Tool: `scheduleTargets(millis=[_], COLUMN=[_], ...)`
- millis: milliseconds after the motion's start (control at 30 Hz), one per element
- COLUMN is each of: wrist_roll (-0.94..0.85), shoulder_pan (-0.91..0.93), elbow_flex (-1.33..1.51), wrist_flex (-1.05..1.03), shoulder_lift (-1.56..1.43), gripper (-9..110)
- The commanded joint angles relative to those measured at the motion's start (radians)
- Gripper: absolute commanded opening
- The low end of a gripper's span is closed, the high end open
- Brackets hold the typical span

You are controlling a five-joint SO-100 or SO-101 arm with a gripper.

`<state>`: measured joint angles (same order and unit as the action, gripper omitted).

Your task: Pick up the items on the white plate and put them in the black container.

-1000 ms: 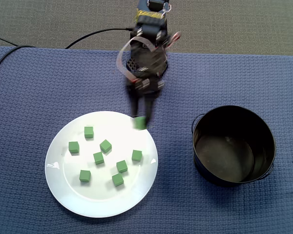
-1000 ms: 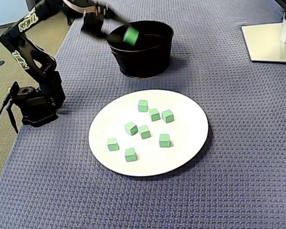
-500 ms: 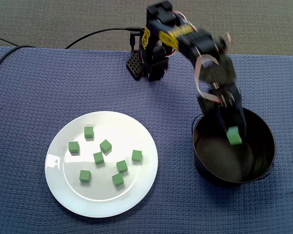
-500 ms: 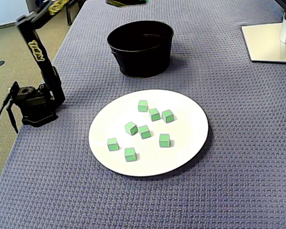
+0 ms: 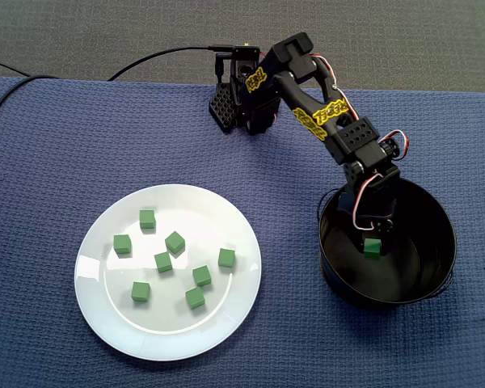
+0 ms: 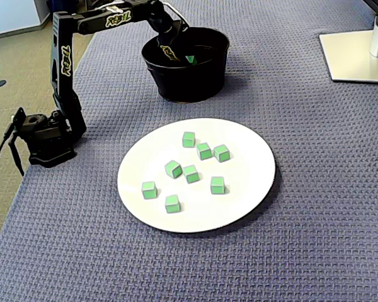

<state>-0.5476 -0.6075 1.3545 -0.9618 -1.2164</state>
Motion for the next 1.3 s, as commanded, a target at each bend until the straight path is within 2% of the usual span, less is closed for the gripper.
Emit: scheduleTargets(millis=[0,167,400,567,667,833,1033,1267], wrist_roll=[-0.034,-0.052,-0.003,0.216,0.393,0.565,0.721,0.770], shoulder_pan=[-0.012,-0.023,0.034,0.258,0.431,0.638,0.756,0.742], elbow_flex=[0.006,-0.015,-0.261,-0.448,-0.414,-0.275,-0.192,-0.213], wrist_flex=[0.003,-0.051,-0.281,-0.390,-0.425,-0.485,-0.494,-0.440], shoulder_lift=[-0.015,-0.067,-0.313,-0.431,-0.477,-0.512,-0.408,-0.107], gripper=[10,22,22,23,25,25,27,27])
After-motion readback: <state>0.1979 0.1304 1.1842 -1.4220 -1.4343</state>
